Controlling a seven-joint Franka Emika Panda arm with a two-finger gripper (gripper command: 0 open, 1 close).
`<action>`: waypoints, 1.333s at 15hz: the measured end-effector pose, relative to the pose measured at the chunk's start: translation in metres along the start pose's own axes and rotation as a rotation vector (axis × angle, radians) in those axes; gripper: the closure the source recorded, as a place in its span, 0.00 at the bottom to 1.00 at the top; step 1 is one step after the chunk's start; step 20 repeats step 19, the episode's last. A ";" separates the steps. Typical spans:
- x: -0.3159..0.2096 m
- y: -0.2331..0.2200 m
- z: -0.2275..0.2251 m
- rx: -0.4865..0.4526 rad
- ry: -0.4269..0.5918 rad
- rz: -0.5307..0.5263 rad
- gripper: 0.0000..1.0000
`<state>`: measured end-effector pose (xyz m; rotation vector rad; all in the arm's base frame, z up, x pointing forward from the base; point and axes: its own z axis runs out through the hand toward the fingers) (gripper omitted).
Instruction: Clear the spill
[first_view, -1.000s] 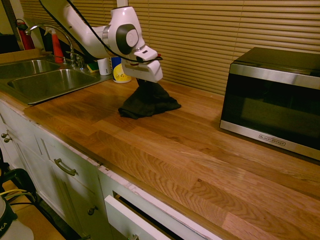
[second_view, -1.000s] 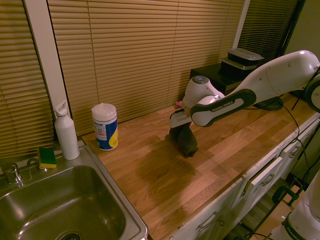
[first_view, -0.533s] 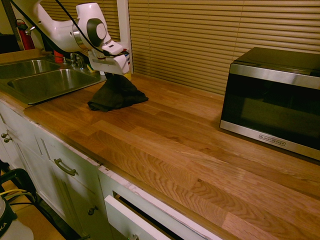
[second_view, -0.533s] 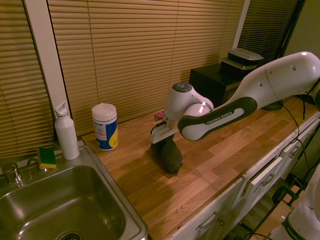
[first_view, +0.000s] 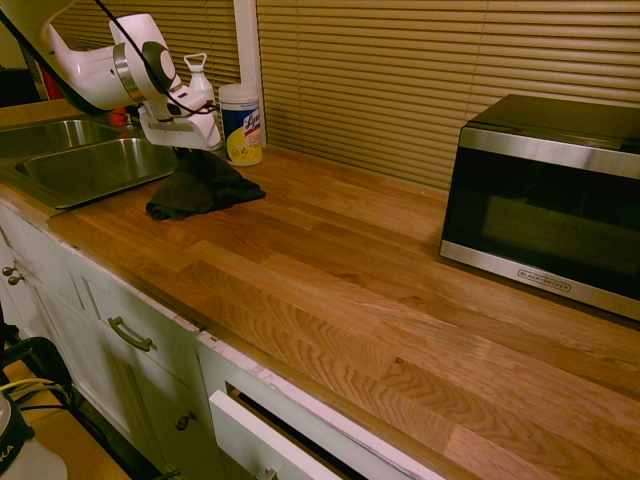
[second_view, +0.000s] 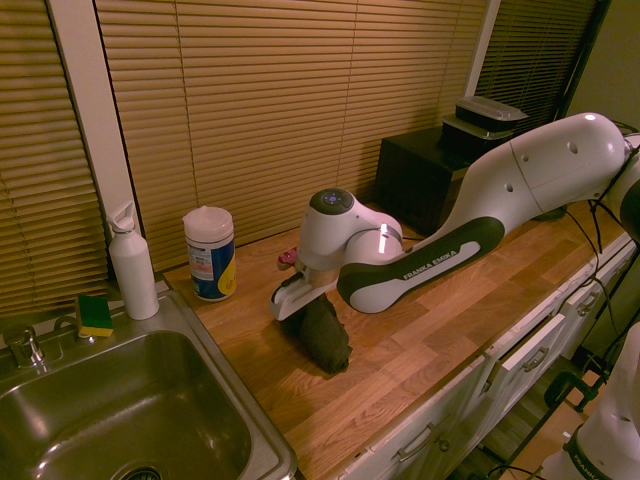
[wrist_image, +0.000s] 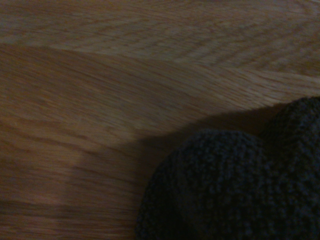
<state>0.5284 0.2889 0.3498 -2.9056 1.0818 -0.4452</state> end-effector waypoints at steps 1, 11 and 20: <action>-0.002 -0.005 0.000 0.001 0.000 -0.004 0.00; 0.003 -0.015 -0.005 0.011 0.005 0.002 0.00; 0.004 -0.014 -0.074 0.029 0.047 0.016 0.00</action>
